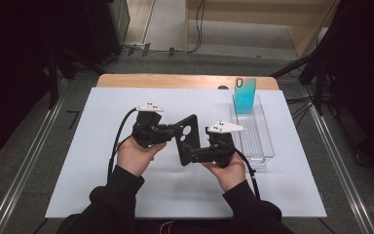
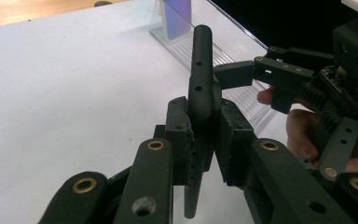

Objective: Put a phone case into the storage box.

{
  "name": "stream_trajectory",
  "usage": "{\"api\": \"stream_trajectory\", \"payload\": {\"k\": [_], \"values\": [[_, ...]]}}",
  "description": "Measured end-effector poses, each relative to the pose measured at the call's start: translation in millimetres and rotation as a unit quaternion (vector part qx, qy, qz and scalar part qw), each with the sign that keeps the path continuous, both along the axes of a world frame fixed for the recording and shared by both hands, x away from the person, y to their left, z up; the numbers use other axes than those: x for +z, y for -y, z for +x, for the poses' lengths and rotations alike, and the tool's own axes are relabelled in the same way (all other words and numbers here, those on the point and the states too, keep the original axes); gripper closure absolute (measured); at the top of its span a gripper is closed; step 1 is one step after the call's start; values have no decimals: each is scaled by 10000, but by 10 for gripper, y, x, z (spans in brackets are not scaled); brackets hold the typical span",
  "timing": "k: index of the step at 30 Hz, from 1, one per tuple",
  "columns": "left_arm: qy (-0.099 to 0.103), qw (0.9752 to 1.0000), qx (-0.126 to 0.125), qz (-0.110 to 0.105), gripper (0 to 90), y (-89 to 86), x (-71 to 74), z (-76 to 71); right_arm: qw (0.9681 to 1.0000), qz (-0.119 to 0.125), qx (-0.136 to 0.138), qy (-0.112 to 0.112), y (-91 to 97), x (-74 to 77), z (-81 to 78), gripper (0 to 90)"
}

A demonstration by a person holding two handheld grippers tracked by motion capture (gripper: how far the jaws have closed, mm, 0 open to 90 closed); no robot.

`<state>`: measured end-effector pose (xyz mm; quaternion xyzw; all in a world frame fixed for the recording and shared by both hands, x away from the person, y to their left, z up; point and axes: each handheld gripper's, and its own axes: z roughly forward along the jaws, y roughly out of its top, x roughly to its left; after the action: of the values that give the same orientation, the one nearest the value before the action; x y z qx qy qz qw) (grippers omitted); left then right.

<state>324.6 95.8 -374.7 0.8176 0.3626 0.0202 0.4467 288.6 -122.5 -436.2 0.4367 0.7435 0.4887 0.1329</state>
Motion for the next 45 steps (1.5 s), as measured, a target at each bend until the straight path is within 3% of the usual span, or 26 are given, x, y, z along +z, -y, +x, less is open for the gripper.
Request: {"api": "stream_trajectory", "payload": {"k": [17,25,32,38,45], "values": [[-77,9999,-116,-72,775,117,-41,-75,9997,-113,-177,157,-94,-20,-5,0],[-71,9999,-135,-79,775,163,-53,-106,9997,-68,-145,179,-100,-19,-9,99],[-104,9996,-176,-182,773,146,-42,-104,9995,-136,-147,255,-97,3,-32,119],[30,9994,-257,-244,761,135,-28,-118,9993,-130,-143,330,-90,25,-45,125],[34,9990,-199,-394,610,78,12,-99,9995,-201,-105,226,-102,-16,-27,125]]}}
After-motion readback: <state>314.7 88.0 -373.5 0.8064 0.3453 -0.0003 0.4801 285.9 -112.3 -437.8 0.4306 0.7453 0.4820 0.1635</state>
